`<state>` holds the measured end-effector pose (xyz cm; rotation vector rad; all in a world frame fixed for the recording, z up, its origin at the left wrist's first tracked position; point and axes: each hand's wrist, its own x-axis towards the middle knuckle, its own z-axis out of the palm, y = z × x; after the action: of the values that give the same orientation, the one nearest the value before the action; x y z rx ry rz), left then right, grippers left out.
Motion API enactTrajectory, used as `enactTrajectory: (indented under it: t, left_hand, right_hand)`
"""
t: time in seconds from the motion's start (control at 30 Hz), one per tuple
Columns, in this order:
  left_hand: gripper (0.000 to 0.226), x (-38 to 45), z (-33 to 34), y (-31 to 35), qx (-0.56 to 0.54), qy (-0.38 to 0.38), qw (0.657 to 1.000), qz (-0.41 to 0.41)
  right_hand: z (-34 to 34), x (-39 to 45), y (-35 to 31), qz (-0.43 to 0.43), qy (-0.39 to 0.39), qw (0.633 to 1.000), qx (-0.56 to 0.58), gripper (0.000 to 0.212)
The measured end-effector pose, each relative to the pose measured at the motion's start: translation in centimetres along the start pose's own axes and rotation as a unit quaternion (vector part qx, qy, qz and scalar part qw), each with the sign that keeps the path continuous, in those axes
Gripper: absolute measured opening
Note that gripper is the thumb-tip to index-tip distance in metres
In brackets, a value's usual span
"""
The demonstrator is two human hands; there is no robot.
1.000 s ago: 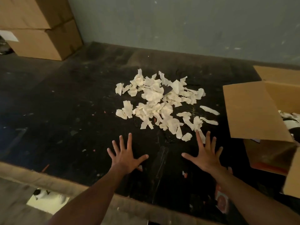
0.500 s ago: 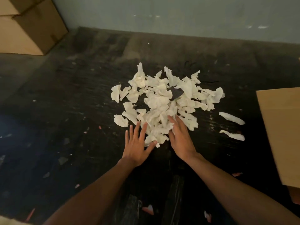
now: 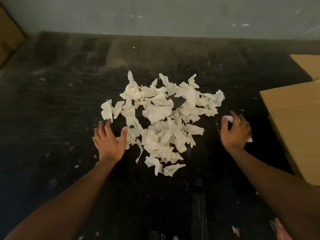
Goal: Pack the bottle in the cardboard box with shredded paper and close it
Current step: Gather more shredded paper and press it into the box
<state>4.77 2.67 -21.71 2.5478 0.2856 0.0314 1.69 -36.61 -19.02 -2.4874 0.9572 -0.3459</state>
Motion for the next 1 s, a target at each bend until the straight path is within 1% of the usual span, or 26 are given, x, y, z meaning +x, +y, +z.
enactTrajectory:
  t: [0.03,0.1,0.17,0.3,0.37,0.47,0.53,0.6,0.67,0.73,0.77,0.8,0.83,0.87,0.9,0.93,1.0]
  left_hand:
    - [0.083,0.8,0.2,0.2,-0.004,-0.002,1.0,-0.007]
    - [0.084,2.3,0.7,0.9,-0.008,-0.006,1.0,-0.011]
    - [0.084,3.7,0.9,1.8,-0.006,-0.018,1.0,0.004]
    - [0.08,5.8,1.2,3.2,0.04,-0.053,0.997,0.049]
    - [0.077,5.7,1.7,3.8,0.047,-0.073,0.993,0.074]
    - [0.074,4.1,2.6,4.8,0.038,-0.093,0.987,0.124]
    - [0.067,2.7,2.6,5.7,-0.008,-0.114,0.984,0.14]
    - [0.056,1.9,1.9,6.6,-0.051,-0.122,0.979,0.156]
    - [0.051,2.0,0.6,7.3,-0.061,-0.093,0.977,0.18]
    - [0.055,3.6,-0.3,7.8,-0.051,-0.025,0.979,0.196]
    - [0.058,4.9,-0.7,8.0,-0.035,0.012,0.981,0.192]
    - [0.061,6.6,-0.9,8.2,-0.013,0.037,0.984,0.174]
    - [0.064,8.3,-1.1,8.4,0.011,0.038,0.99,0.137]
    - [0.069,10.2,-1.2,8.6,0.032,0.018,0.995,0.088]
    - [0.076,12.3,-1.1,8.6,0.05,-0.018,0.998,0.036]
    - [0.084,14.1,-1.0,8.7,0.064,-0.059,0.996,-0.013]
    - [0.101,17.4,-0.6,9.0,0.075,-0.121,0.987,-0.076]
  right_hand:
    - [-0.1,1.1,1.1,0.038,-0.013,0.999,-0.024,0.057]
    - [0.0,2.8,2.5,0.088,-0.038,0.995,-0.037,0.06]
    - [0.4,4.0,3.0,0.096,-0.068,0.992,-0.038,0.061]
    - [2.3,4.6,2.3,0.028,-0.13,0.989,-0.066,0.058]
    - [3.8,3.4,1.5,-0.03,-0.126,0.99,-0.055,0.06]
    - [5.1,-0.3,-0.9,-0.106,-0.121,0.984,0.073,0.058]
    - [5.1,-3.1,-3.0,-0.152,-0.133,0.967,0.156,0.046]
    - [4.3,-5.0,-5.5,-0.185,-0.122,0.945,0.242,0.031]
    - [3.5,-4.7,-7.7,-0.201,-0.076,0.928,0.305,0.028]
    - [3.2,-2.2,-9.3,-0.178,-0.029,0.924,0.336,0.029]
    - [2.8,-0.5,-10.2,-0.155,-0.011,0.93,0.332,0.031]
    - [3.1,1.9,-10.6,-0.126,-0.007,0.944,0.305,0.035]
    - [3.0,4.1,-11.1,-0.095,-0.025,0.961,0.26,0.04]
    - [3.2,6.6,-11.4,-0.068,-0.056,0.975,0.202,0.047]
    - [3.9,9.3,-11.3,-0.059,-0.098,0.985,0.13,0.056]
    - [4.5,11.7,-11.2,-0.065,-0.14,0.986,0.055,0.064]
    - [5.4,15.5,-11.2,-0.083,-0.198,0.976,-0.044,0.077]
